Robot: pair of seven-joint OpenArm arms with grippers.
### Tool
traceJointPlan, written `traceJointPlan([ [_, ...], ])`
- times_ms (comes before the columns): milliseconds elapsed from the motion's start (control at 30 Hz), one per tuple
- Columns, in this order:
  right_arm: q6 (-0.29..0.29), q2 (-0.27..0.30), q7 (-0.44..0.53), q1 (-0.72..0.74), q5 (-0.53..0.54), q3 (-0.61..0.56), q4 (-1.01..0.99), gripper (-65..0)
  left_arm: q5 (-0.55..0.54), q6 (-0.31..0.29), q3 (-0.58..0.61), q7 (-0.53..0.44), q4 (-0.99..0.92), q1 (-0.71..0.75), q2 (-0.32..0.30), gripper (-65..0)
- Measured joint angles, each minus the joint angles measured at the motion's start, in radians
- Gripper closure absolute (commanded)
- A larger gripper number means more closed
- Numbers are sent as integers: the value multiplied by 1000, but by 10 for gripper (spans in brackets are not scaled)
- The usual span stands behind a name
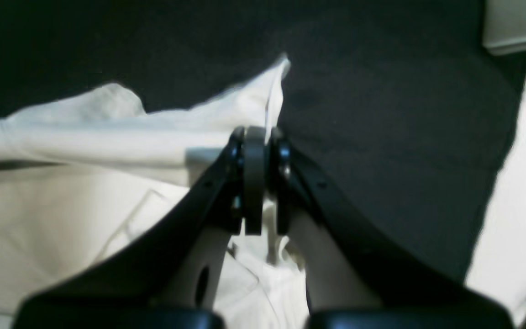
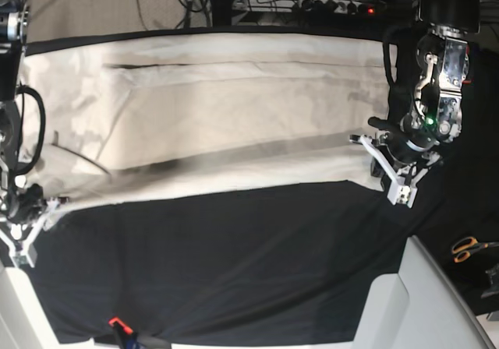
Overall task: Fold the T-shirt properly
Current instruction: 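Lift both side edges and fold them toward the folded shoulder strip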
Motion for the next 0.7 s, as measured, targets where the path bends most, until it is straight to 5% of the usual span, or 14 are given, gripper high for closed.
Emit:
traceJointPlan([
  [400,-2,-3,-196,-173,-2,110,286,-17,0,-5,7,6,106,82,-20,0],
  [700,-2,-53,-230,-311,4,175,383,-18,0,-11,7,5,127,196,-58,0],
])
